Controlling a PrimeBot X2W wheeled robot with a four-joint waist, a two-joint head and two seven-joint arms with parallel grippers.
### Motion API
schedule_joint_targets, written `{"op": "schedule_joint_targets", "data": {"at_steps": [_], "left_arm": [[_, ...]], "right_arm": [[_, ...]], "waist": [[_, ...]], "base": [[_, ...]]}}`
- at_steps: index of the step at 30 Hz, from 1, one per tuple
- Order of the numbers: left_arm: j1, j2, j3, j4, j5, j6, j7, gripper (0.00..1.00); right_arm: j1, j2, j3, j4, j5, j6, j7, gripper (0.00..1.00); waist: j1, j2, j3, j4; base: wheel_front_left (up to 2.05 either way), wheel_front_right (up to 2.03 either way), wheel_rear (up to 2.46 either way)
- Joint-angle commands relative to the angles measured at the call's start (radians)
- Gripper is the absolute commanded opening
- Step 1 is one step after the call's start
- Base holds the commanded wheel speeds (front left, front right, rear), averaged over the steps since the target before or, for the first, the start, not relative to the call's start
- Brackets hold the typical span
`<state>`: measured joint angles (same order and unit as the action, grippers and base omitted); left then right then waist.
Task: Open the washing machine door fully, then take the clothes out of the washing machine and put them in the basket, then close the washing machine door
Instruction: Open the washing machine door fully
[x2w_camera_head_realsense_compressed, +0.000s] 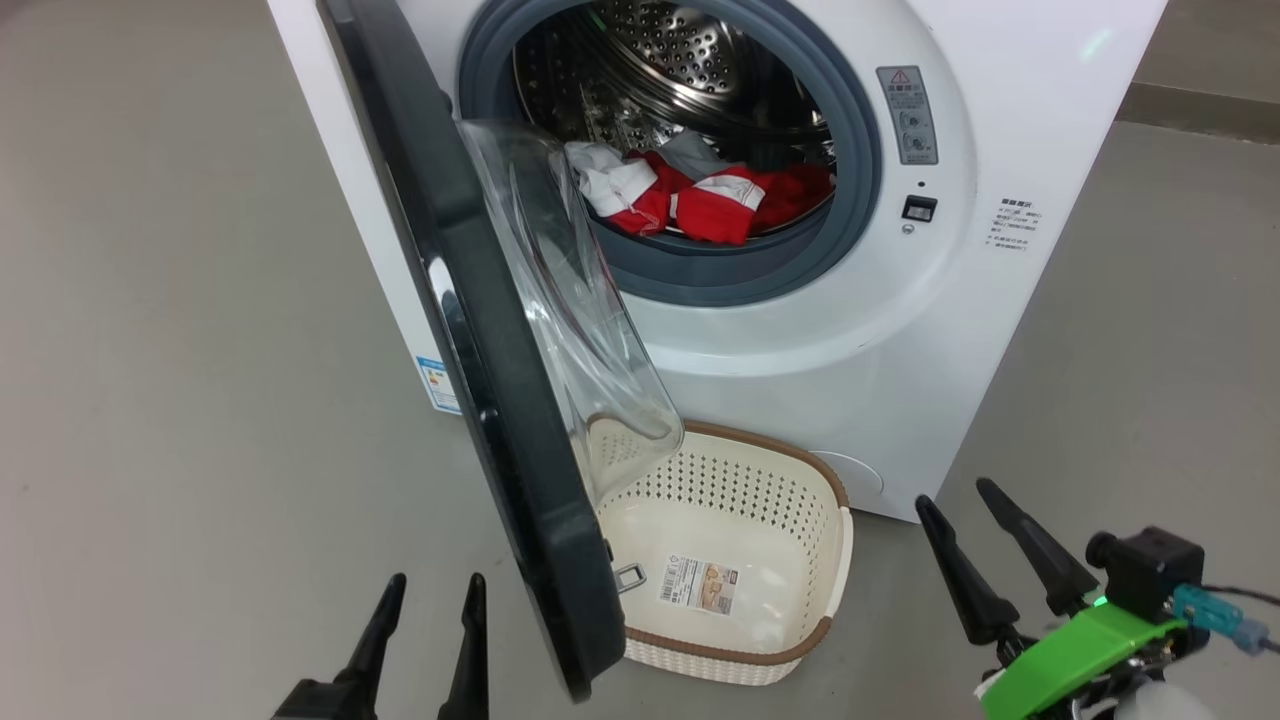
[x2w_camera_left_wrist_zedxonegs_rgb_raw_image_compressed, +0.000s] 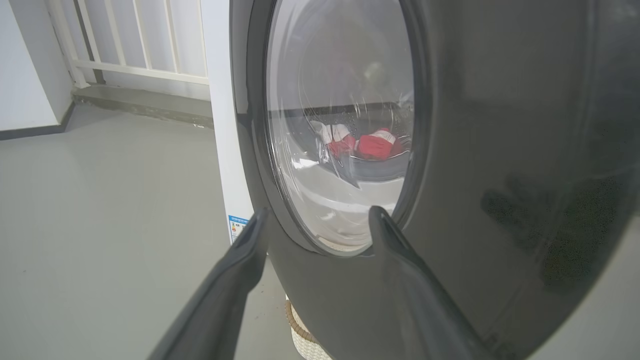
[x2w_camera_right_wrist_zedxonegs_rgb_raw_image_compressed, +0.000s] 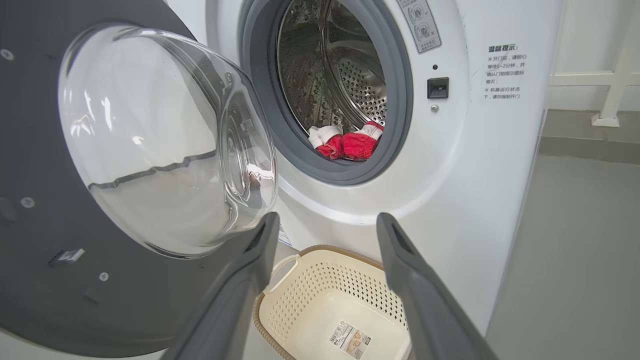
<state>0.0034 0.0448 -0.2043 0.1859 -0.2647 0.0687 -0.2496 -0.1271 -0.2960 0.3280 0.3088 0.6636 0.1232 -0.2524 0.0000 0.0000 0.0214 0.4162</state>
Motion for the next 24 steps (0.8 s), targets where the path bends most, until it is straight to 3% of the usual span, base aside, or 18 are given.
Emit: {"op": "schedule_joint_targets", "data": {"at_steps": [1, 16, 17, 18, 20, 24], "left_arm": [[-0.011, 0.005, 0.034, -0.022, 0.009, -0.006, -0.012, 1.0], [-0.012, 0.005, 0.039, -0.025, 0.009, -0.005, -0.012, 1.0], [-0.012, 0.005, 0.04, -0.026, 0.008, -0.005, -0.012, 0.94], [-0.012, 0.005, 0.041, -0.026, 0.007, -0.004, -0.012, 0.44], [-0.014, 0.005, 0.043, -0.029, 0.005, -0.002, -0.012, 0.0], [-0.02, 0.005, 0.063, -0.057, -0.003, 0.006, -0.012, 0.0]], "right_arm": [[0.012, -0.001, -0.003, -0.019, -0.015, 0.008, -0.009, 1.0], [0.06, 0.034, -0.043, -0.008, -0.09, 0.008, -0.009, 1.0], [0.06, 0.035, -0.043, -0.007, -0.092, 0.008, -0.009, 1.0], [0.06, 0.035, -0.044, -0.007, -0.094, 0.008, -0.009, 1.0], [0.059, 0.036, -0.045, -0.006, -0.101, 0.008, -0.009, 1.0], [0.059, 0.037, -0.048, -0.006, -0.122, 0.008, -0.009, 1.0]], "waist": [[0.0, 0.0, -0.001, 0.0], [0.0, 0.0, 0.001, -0.002], [0.0, 0.0, 0.001, -0.003], [0.0, 0.0, 0.001, -0.003], [0.0, 0.0, 0.0, -0.003], [0.0, 0.0, -0.004, -0.003]], "base": [[0.0, 0.0, 0.0], [0.0, 0.0, 0.0], [0.0, 0.0, 0.0], [0.0, 0.0, 0.0], [0.0, 0.0, 0.0], [0.0, 0.0, 0.0]]}}
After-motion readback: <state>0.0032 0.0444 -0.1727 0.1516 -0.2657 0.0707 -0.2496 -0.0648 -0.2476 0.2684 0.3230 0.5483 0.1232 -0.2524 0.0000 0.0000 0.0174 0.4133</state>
